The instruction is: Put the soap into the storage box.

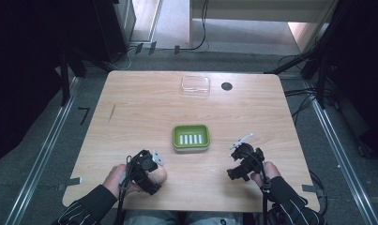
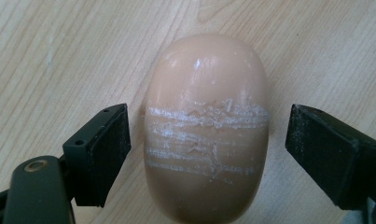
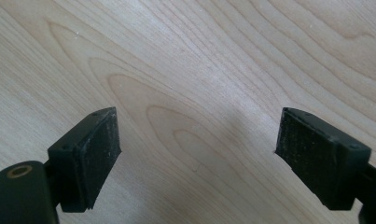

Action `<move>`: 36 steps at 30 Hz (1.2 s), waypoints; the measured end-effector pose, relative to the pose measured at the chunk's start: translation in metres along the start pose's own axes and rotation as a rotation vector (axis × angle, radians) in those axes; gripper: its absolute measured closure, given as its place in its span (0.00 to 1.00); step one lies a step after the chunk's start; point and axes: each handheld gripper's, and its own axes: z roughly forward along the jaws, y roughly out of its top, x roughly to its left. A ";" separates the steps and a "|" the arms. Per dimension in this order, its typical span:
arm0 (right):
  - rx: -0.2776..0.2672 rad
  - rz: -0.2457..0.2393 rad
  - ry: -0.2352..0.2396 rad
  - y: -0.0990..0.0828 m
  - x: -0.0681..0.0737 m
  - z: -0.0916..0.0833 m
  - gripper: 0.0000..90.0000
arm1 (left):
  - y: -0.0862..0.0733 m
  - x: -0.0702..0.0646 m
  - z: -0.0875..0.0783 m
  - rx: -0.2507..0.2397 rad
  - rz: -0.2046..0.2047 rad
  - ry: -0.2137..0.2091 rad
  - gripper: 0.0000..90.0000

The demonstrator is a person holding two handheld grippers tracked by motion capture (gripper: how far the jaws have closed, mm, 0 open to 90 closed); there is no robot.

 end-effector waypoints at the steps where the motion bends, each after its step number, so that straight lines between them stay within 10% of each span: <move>1: 0.001 -0.002 0.000 0.000 0.000 0.000 0.16 | 0.000 0.000 0.000 0.002 0.001 0.001 0.17; 36: 0.002 -0.003 0.007 0.000 -0.001 0.001 0.16 | -0.002 -0.003 0.002 -0.019 0.050 0.033 0.37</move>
